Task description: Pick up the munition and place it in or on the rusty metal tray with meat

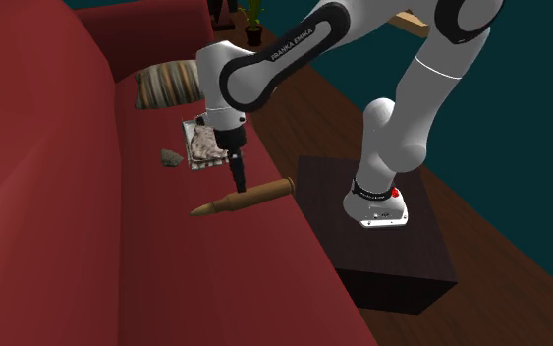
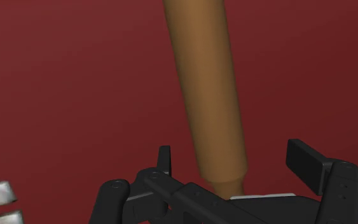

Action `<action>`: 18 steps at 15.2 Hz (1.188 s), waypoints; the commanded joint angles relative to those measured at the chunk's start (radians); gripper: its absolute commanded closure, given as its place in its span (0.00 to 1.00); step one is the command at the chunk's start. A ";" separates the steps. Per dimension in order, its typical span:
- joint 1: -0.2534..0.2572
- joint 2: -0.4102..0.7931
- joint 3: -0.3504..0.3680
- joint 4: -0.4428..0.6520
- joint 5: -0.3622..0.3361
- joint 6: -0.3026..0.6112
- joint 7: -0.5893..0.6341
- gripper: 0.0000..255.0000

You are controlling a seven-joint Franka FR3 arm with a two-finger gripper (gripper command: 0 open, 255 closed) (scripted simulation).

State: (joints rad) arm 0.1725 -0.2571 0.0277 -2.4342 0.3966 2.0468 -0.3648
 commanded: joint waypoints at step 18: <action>0.031 0.092 0.022 -0.041 0.059 0.127 -0.046 1.00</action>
State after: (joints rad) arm 0.2032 -0.1654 0.0492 -2.4754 0.4560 2.1741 -0.4105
